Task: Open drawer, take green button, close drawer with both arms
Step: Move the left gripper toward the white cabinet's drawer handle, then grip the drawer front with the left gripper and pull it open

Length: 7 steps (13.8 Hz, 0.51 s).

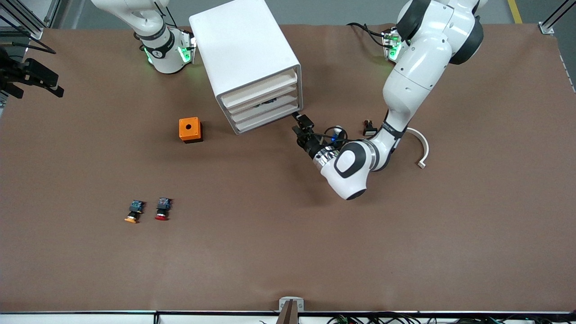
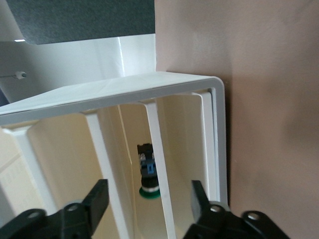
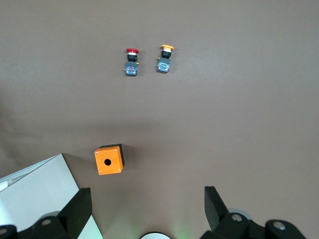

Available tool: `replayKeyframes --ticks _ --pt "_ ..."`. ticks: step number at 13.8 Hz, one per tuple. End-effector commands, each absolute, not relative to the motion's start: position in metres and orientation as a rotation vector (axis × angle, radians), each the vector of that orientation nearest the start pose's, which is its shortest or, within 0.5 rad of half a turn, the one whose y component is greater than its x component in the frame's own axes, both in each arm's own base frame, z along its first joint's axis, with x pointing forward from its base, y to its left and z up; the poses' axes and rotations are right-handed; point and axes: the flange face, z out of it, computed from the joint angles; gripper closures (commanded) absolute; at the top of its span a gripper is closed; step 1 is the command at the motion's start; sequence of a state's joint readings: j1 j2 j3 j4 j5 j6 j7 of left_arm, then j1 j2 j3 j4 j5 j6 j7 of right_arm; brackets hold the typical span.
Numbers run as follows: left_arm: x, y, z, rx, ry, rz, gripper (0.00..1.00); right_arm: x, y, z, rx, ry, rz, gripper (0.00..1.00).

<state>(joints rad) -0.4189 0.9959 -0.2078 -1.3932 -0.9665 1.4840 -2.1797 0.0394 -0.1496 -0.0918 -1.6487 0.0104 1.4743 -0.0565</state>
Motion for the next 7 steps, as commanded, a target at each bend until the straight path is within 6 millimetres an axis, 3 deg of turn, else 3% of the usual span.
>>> replayKeyframes --ticks 1,7 --pt "0.466 -0.461 0.130 -1.108 -1.675 1.528 0.34 0.487 -0.030 0.661 -3.117 -0.025 0.032 0.00" --pt "0.422 -0.473 0.111 -1.087 -1.579 1.462 0.46 0.487 -0.030 0.661 -3.117 -0.025 0.032 0.00"
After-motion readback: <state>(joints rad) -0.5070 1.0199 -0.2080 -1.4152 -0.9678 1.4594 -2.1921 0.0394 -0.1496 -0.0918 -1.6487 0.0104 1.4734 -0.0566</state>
